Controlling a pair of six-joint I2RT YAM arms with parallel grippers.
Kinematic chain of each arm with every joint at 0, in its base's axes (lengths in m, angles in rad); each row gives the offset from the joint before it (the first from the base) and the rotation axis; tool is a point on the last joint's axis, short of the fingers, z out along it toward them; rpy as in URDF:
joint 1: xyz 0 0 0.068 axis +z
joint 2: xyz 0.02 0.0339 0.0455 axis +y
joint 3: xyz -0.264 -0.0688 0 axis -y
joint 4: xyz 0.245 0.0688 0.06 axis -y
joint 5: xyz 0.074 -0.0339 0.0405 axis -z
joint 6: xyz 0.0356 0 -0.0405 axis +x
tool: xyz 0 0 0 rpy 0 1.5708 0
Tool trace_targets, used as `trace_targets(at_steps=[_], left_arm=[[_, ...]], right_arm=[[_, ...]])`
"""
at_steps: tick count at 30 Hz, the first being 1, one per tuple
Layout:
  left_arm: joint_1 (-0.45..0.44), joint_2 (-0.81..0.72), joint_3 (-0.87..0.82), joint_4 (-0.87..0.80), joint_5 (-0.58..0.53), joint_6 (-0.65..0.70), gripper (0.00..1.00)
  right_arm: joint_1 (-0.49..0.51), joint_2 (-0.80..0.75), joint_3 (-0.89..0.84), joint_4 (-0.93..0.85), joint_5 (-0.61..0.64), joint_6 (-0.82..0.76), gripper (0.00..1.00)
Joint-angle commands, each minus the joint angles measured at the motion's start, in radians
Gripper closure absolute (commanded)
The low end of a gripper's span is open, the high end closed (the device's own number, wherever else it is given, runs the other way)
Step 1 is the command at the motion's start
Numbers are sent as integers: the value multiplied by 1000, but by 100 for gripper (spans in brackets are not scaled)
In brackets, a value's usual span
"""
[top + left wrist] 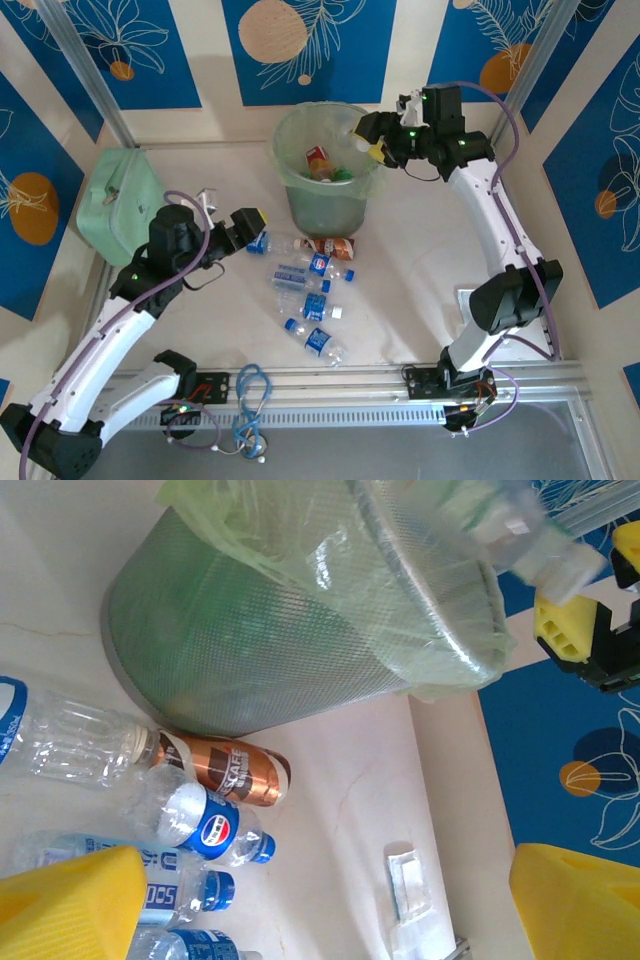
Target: Put the plastic bottles in the bin
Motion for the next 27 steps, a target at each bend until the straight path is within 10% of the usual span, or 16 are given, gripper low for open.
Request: trace_targets(at_steps=[1,14,27], left_arm=[[13,-3,-14,-18,-22,23,7],[62,10,-81,-97,-90,-61,5],[129,164,-120,11,-50,-163,3]], right_arm=[[-12,5,40,-21,-24,-11,32],[7,-169,-52,-22,14,-16,32],[257,-524,-381,-51,233,-27,32]])
